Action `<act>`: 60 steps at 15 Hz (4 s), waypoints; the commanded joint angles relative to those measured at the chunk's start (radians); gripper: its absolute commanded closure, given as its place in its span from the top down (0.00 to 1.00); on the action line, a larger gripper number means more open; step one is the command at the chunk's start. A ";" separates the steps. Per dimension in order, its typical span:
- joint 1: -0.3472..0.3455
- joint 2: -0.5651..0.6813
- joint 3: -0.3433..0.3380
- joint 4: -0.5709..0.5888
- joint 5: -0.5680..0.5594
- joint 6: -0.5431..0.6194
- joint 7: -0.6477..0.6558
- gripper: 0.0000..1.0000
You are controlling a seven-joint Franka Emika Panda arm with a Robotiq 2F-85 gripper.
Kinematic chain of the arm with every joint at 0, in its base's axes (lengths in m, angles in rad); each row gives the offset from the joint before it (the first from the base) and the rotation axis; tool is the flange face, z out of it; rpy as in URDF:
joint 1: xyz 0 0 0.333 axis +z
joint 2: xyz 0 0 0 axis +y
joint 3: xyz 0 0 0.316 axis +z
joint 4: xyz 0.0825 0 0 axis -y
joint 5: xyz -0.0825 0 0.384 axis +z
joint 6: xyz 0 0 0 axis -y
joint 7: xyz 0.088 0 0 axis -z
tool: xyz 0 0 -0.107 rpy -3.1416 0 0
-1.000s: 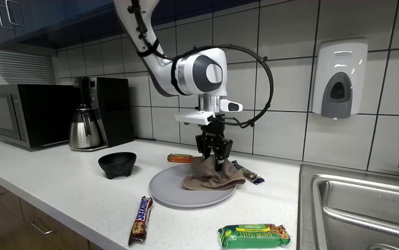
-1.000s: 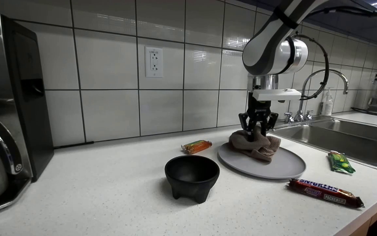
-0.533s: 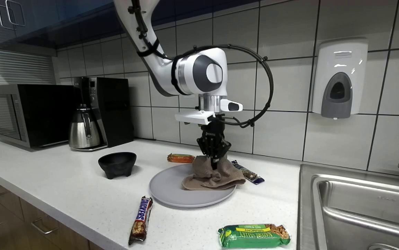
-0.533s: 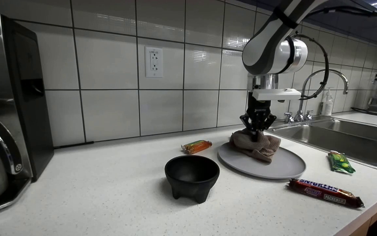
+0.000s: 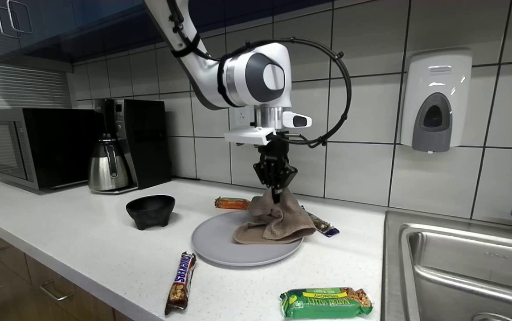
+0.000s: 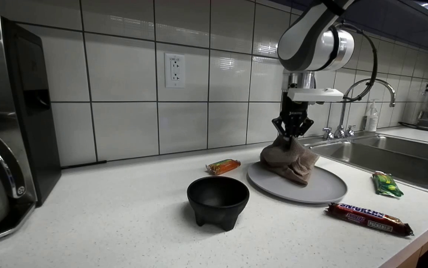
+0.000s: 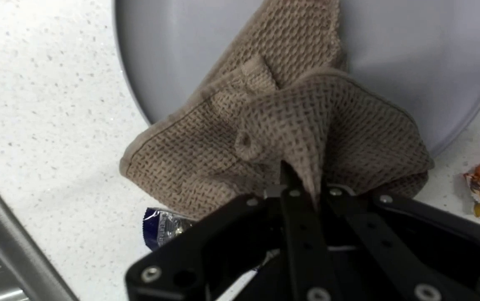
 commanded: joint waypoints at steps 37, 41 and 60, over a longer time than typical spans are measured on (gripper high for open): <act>-0.166 0.104 -0.079 0.322 0.064 -0.041 0.021 0.01; -0.171 0.183 -0.075 0.430 0.073 -0.056 0.026 0.01; -0.176 0.380 -0.075 0.711 0.070 -0.152 0.073 0.44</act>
